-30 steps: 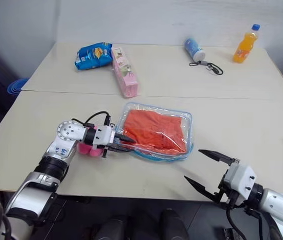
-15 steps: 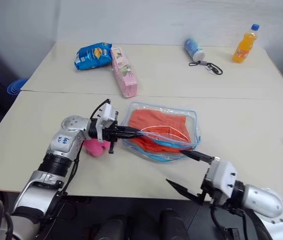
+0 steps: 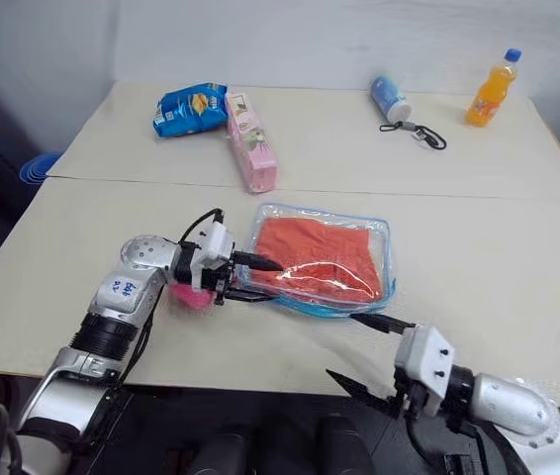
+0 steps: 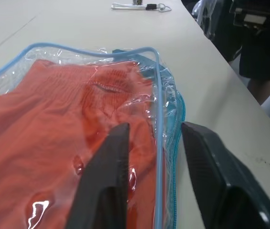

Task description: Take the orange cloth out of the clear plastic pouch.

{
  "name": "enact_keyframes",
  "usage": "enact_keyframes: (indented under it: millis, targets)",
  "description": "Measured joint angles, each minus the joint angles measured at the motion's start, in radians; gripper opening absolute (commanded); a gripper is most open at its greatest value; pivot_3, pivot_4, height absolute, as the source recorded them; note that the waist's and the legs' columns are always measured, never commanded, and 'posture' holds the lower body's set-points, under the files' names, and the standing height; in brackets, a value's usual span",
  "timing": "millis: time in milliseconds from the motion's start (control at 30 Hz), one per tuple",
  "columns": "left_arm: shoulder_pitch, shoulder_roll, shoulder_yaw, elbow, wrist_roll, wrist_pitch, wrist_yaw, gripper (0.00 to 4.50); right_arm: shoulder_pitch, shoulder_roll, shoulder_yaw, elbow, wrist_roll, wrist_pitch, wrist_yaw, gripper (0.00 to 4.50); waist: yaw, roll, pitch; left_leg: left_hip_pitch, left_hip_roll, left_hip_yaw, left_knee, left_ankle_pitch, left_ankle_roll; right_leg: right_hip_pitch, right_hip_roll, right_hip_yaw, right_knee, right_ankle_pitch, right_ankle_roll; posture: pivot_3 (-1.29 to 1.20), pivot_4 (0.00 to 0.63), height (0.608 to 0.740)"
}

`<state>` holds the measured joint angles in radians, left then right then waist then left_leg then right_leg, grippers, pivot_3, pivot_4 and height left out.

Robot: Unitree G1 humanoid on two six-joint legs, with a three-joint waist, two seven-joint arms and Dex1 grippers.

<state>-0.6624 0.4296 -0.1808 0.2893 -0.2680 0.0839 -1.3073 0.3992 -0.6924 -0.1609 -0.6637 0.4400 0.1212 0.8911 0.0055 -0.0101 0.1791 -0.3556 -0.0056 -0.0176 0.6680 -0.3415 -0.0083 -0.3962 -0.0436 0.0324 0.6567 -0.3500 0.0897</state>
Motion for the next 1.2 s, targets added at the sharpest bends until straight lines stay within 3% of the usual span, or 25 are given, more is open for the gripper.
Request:
enact_keyframes:
  millis: [100, 233, 500, 600, 800, 967, 1133, 1200]
  targets:
    - [0.003, -0.005, -0.006, 0.000, 0.009, -0.017, 0.007, 1.87, 0.052, 0.000, -0.016, 0.000, 0.000, -0.017, 0.012, 4.50, -0.003, 0.000, 0.000, 0.000, 0.000, 0.000, 0.000, 0.000, 0.000, 0.000, 0.000, 0.000, 0.000, 0.000, 0.000, 0.00, 0.150, 0.740]
    - [0.007, -0.007, -0.030, -0.002, 0.015, -0.052, -0.029, 0.68, 0.053, 0.000, -0.040, -0.001, 0.000, -0.027, 0.011, 4.50, -0.008, 0.000, 0.000, 0.001, 0.000, 0.000, 0.000, 0.000, 0.000, 0.000, 0.001, 0.001, 0.001, 0.000, 0.000, 0.00, 0.150, 0.740]
    - [0.013, 0.005, -0.064, 0.053, 0.080, -0.253, -0.065, 0.68, 0.047, 0.000, -0.043, -0.001, 0.000, -0.032, 0.014, 4.50, -0.003, 0.000, 0.000, 0.001, 0.000, 0.000, 0.001, 0.000, 0.000, 0.001, 0.000, 0.001, 0.000, 0.000, 0.000, 0.00, 0.150, 0.740]
    - [0.013, -0.017, -0.065, 0.080, 0.097, -0.312, -0.039, 1.30, 0.044, 0.000, -0.042, -0.001, -0.001, -0.032, 0.016, 4.50, -0.003, 0.000, 0.000, 0.001, 0.000, 0.000, 0.001, 0.000, 0.001, 0.001, 0.000, 0.000, 0.000, 0.000, 0.000, 0.00, 0.150, 0.740]
    - [0.007, -0.034, -0.033, 0.135, 0.098, -0.470, -0.004, 3.11, 0.044, 0.000, -0.039, 0.001, -0.010, -0.034, 0.022, 4.50, -0.006, 0.000, 0.000, 0.001, 0.000, 0.000, 0.000, 0.000, 0.000, 0.001, 0.001, 0.000, 0.000, 0.000, 0.000, 0.00, 0.150, 0.740]
    - [0.006, -0.022, -0.033, 0.227, 0.140, -0.546, 0.015, 3.11, 0.039, 0.000, -0.036, 0.005, -0.014, -0.034, 0.031, 4.50, -0.005, 0.000, 0.000, 0.002, 0.000, 0.001, 0.000, 0.000, 0.001, 0.001, 0.001, 0.000, 0.001, 0.000, 0.000, 0.00, 0.150, 0.740]
    - [-0.001, -0.028, -0.033, 0.257, 0.156, -0.544, 0.050, 2.00, 0.028, 0.000, -0.033, 0.005, -0.017, -0.034, 0.032, 4.50, -0.003, 0.000, 0.000, 0.001, 0.000, 0.001, 0.000, 0.000, 0.001, 0.001, 0.000, 0.000, 0.001, 0.000, 0.000, 0.00, 0.150, 0.740]
    - [-0.002, -0.032, -0.033, 0.261, 0.155, -0.541, 0.051, 1.31, 0.028, 0.000, -0.031, 0.005, -0.019, -0.034, 0.032, 4.50, -0.003, 0.000, 0.000, 0.001, 0.000, 0.001, 0.000, 0.000, 0.001, 0.001, 0.000, 0.000, 0.001, 0.000, 0.000, 0.00, 0.150, 0.740]
